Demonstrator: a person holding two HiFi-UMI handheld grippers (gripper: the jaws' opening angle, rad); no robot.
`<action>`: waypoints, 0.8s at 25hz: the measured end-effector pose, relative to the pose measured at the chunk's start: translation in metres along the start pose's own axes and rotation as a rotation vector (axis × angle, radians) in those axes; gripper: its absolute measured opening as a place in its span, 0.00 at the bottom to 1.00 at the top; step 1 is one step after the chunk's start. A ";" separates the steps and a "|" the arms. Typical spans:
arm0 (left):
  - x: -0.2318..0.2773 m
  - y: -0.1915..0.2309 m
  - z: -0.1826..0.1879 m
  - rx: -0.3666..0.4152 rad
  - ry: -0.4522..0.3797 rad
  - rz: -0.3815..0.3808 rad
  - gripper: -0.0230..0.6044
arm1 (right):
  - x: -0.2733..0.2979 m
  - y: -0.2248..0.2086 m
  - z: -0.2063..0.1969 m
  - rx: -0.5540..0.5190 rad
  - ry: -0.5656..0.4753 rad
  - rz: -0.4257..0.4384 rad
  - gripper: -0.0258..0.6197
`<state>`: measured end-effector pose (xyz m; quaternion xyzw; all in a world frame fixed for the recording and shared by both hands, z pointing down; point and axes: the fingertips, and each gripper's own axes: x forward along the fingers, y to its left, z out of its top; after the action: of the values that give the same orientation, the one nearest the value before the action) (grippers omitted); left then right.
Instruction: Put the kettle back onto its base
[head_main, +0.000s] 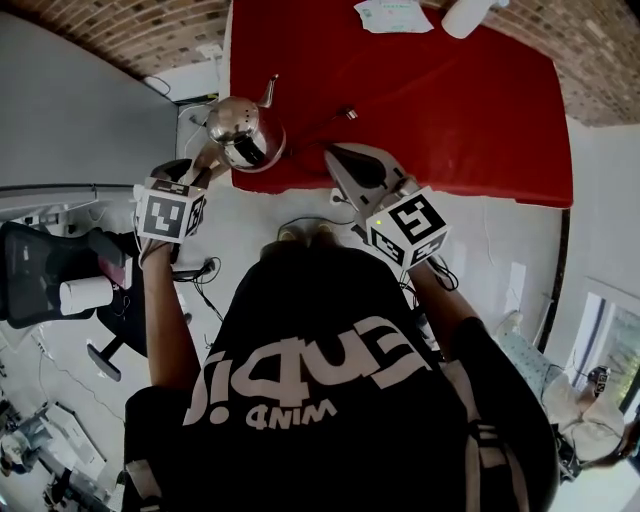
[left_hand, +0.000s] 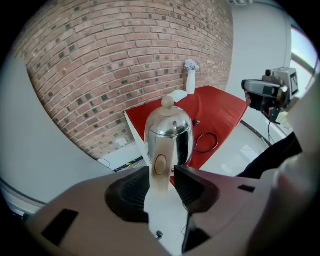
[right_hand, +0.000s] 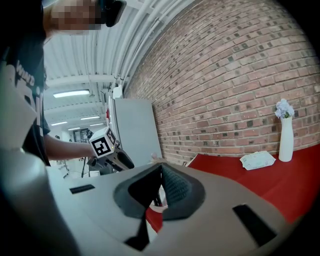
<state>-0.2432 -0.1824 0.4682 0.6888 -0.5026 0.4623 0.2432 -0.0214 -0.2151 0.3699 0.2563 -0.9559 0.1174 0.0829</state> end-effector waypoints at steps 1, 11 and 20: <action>-0.006 -0.002 0.001 -0.012 -0.013 0.007 0.28 | -0.001 0.001 0.000 0.000 0.000 0.011 0.07; -0.057 -0.046 0.029 -0.213 -0.337 -0.101 0.05 | -0.004 0.019 -0.020 -0.015 0.053 0.126 0.07; -0.081 -0.078 -0.006 -0.261 -0.413 -0.168 0.05 | -0.008 0.059 -0.028 -0.050 0.072 0.145 0.07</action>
<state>-0.1794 -0.1097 0.4096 0.7707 -0.5381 0.2213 0.2598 -0.0420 -0.1549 0.3840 0.1797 -0.9709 0.1085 0.1149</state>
